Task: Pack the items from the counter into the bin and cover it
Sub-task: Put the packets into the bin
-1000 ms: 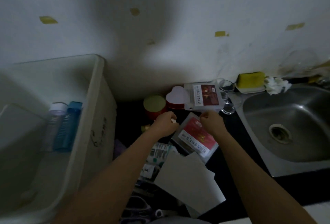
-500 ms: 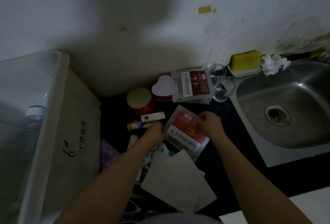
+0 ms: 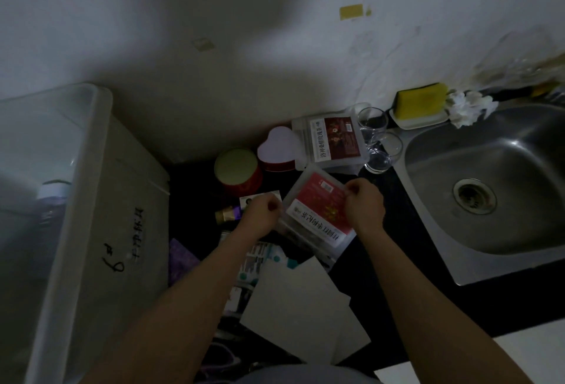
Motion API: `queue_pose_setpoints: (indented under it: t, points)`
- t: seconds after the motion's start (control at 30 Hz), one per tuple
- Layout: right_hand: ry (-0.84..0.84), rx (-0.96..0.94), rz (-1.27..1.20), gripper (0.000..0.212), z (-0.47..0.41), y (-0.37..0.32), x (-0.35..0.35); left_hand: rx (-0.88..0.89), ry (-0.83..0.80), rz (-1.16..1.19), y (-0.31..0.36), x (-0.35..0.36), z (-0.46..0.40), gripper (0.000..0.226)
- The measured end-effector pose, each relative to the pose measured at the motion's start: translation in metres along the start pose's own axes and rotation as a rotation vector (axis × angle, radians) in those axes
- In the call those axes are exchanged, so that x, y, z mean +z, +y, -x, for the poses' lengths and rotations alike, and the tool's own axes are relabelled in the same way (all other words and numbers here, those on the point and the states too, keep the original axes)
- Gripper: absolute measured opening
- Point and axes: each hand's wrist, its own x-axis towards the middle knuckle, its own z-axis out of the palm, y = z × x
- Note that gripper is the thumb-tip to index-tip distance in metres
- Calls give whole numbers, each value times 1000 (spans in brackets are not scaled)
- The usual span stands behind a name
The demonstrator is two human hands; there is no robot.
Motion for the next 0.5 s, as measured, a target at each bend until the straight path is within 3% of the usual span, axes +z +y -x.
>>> queue_pose_setpoints:
  t: [0.27,0.5]
  points:
    - [18,78,-129,21,4,-4,-10,89,47,142,27,-17,7,6]
    - [-101,135,-293,19,5,-15,-18,131,186,300,60,-34,15,5]
